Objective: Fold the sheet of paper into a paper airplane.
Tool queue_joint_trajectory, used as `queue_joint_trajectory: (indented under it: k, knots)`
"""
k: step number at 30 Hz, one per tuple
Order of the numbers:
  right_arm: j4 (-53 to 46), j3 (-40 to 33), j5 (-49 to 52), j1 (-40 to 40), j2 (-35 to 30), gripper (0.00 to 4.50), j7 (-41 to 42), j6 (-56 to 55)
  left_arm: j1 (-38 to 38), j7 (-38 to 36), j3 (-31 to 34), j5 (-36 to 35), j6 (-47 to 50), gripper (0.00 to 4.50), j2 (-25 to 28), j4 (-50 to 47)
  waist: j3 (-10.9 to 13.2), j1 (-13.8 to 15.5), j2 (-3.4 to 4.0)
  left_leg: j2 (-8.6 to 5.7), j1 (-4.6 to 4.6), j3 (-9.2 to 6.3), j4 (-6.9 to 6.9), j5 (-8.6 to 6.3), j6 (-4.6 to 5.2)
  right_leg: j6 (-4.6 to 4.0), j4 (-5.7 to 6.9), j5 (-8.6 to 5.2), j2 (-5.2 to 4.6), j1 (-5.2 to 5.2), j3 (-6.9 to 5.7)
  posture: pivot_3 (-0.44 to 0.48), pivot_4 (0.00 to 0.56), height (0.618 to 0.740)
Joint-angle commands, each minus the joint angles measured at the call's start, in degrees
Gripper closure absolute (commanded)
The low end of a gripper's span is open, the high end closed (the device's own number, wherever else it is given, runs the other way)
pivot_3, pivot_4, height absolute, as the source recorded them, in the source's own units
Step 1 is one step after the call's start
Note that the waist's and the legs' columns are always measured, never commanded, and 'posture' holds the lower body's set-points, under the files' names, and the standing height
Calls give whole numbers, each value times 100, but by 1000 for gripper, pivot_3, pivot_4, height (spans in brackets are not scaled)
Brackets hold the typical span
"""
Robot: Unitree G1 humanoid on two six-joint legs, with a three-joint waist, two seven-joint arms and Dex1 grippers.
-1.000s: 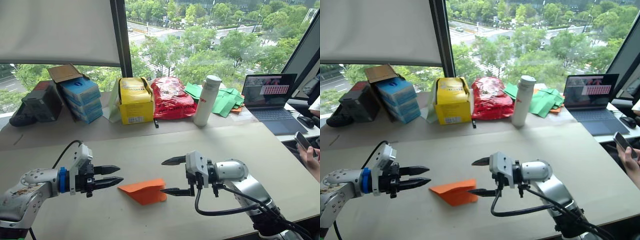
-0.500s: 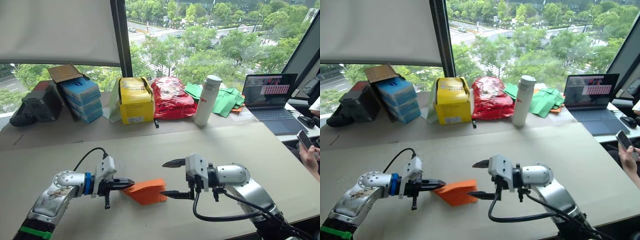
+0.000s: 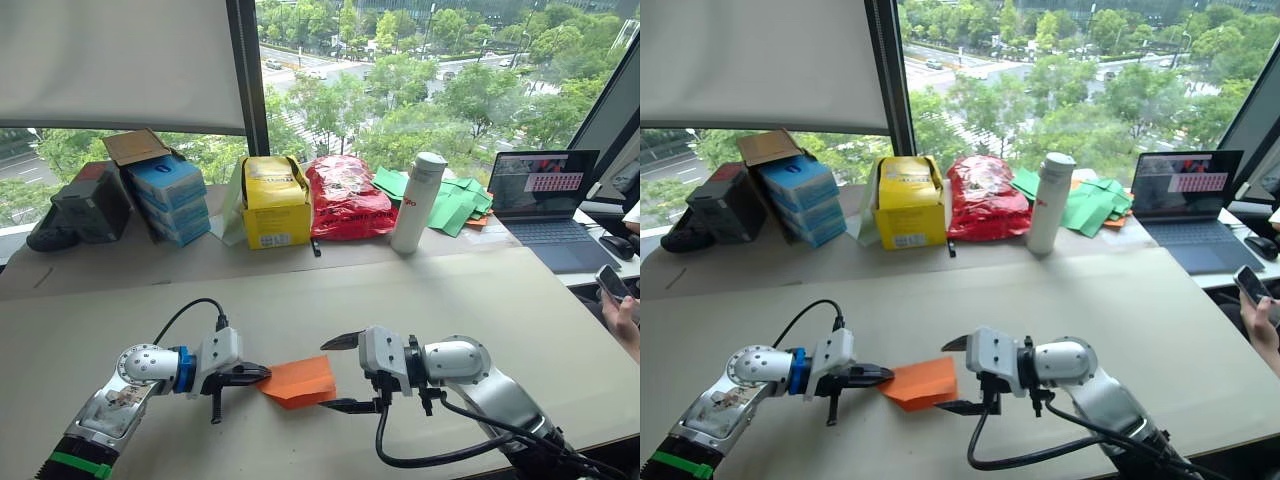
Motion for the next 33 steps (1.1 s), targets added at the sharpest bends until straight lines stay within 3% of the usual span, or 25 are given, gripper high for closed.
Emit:
queue_joint_trajectory:
  k: [1,12,16,25,33]
  knots:
    - [158,153,-387,-176,51,0,-76,-642,131,-52,-186,233,114,4462,80,106,0,0,0,0,0,0,0,0,0,0,0,0,1,0,0,0,150,740]
    - [698,236,-846,-320,266,0,-188,-1399,148,-16,-190,300,148,4462,152,-34,0,1,0,-1,1,2,1,19,-32,0,-3,0,7,3,-2,0,150,740]
    - [777,248,-916,-330,269,1177,-174,-1532,165,-17,-184,298,125,4500,180,-46,0,0,0,1,1,2,0,18,-30,0,-2,0,8,2,-2,0,150,740]
    - [785,252,-845,-358,302,4311,-67,-1513,192,-35,-170,333,-59,4500,229,80,0,-6,0,2,1,2,0,16,-28,0,-1,0,8,2,-2,0,150,740]
    - [917,356,-752,-594,497,4435,75,-997,149,-47,-196,385,-331,4500,180,377,0,-16,0,3,5,1,0,1,-2,0,1,0,8,4,-2,0,150,740]
